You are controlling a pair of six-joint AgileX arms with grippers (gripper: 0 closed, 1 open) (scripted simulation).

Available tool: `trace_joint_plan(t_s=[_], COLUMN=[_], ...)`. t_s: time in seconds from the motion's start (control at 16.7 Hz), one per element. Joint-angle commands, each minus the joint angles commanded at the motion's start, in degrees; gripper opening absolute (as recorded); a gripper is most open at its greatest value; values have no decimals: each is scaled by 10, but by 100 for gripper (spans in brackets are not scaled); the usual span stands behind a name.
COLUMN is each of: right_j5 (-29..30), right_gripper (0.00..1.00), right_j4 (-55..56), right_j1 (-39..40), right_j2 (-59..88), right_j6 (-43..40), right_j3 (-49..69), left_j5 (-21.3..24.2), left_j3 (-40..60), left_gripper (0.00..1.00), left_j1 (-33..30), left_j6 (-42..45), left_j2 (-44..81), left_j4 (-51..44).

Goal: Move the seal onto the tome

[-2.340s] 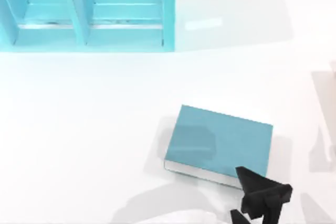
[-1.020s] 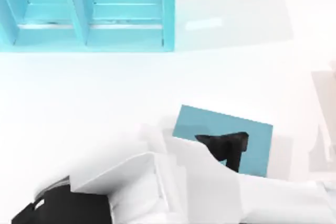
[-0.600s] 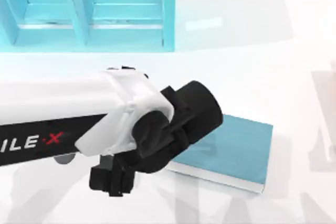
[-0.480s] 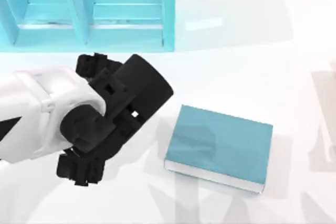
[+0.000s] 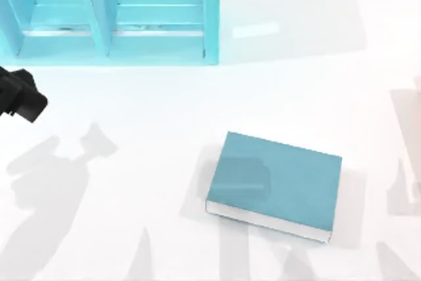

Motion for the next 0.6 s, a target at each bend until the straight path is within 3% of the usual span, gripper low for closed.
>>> trace_joint_plan(t_s=[0.3, 0.6], right_j5=[0, 0], right_gripper=[100, 100], right_j4=[0, 0], right_j1=[0, 0], right_j2=[0, 0], right_j6=[0, 0], right_j3=[0, 0], left_j5=[108, 172], left_j3=[-144, -239], left_gripper=[100, 100], left_j1=[125, 203], left_j6=[333, 521], left_j2=[-209, -325], left_j4=[92, 128])
